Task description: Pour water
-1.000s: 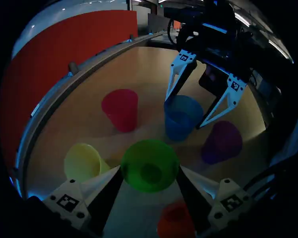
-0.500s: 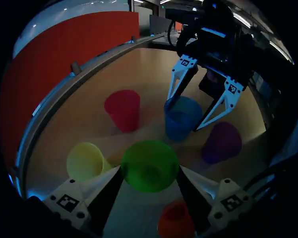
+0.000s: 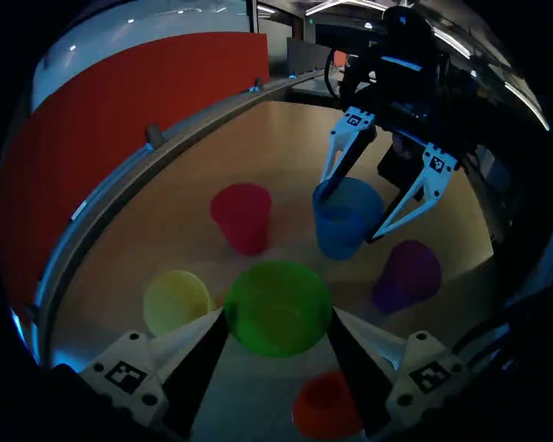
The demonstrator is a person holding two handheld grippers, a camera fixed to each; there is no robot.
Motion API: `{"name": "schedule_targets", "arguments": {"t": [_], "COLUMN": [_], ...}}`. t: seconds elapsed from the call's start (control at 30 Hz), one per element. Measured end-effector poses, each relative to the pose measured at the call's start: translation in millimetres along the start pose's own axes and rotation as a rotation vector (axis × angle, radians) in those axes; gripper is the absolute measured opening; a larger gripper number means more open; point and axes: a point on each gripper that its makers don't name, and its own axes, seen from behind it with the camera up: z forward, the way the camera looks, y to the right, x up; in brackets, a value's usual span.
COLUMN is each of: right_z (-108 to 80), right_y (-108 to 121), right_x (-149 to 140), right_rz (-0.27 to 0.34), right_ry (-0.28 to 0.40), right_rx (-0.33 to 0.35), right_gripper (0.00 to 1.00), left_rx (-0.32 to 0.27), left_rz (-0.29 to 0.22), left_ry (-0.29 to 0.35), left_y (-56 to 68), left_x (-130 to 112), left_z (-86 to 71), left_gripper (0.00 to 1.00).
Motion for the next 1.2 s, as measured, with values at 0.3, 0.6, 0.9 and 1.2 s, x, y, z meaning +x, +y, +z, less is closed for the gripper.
{"name": "schedule_targets", "arguments": {"t": [0.3, 0.6, 0.9, 1.2], "right_z": [-17.5, -39.4, -61.0, -75.9], "right_y": [-8, -11, -14, -21], "right_x": [29, 71, 103, 130], "right_rz": [-0.010, 0.005, 0.006, 0.000], "right_ry": [0.054, 0.156, 0.232, 0.296], "right_rx": [-0.020, -0.052, -0.081, -0.104], "right_gripper": [0.90, 0.90, 0.90, 0.90], "left_rx": [0.042, 0.086, 0.136, 0.180], "left_rz": [-0.017, -0.050, -0.076, -0.099], "left_ry": [0.060, 0.146, 0.244, 0.354], "left_y": [-2.9, -5.6, -6.8, -6.8], "left_x": [17, 34, 52, 74], "left_z": [-27.5, -59.2, -85.2, -110.8], "left_gripper": [0.88, 0.88, 0.88, 0.88]}}
